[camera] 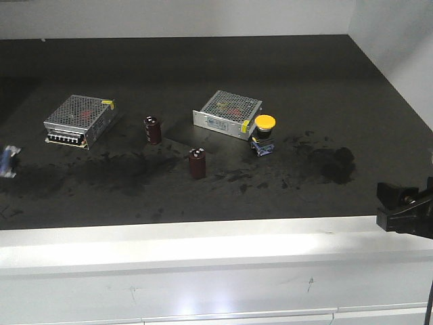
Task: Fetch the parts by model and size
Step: 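Lift the red-capped button with the left gripper and withdraw, then reach the right gripper down and grasp the yellow-capped button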
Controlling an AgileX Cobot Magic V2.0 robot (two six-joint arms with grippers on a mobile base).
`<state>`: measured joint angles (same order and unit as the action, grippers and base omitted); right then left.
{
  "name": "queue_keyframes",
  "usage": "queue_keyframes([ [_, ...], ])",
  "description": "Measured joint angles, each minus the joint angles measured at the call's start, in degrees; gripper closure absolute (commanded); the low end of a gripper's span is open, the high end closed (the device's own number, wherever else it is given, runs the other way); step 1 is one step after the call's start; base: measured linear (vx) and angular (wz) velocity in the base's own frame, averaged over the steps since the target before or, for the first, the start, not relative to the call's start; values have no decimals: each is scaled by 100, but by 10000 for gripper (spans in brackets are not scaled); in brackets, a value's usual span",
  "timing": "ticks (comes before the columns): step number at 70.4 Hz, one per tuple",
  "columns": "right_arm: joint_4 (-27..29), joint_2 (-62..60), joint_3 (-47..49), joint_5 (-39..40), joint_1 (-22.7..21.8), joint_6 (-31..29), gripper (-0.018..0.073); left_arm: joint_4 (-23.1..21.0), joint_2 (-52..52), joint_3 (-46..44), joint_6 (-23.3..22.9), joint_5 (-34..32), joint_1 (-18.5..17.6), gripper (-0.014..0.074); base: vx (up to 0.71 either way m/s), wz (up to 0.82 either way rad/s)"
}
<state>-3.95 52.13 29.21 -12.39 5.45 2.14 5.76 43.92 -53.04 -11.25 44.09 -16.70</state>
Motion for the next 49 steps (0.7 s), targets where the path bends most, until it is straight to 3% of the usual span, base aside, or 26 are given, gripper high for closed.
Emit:
queue_keyframes([
  [28,0,0,0,0,0,0,52,0,-2467,1655,206,120,0,603,0,0],
  [49,0,0,34,-78,18,0,52,0,-2954,2051,228,303,0,603,0,0],
])
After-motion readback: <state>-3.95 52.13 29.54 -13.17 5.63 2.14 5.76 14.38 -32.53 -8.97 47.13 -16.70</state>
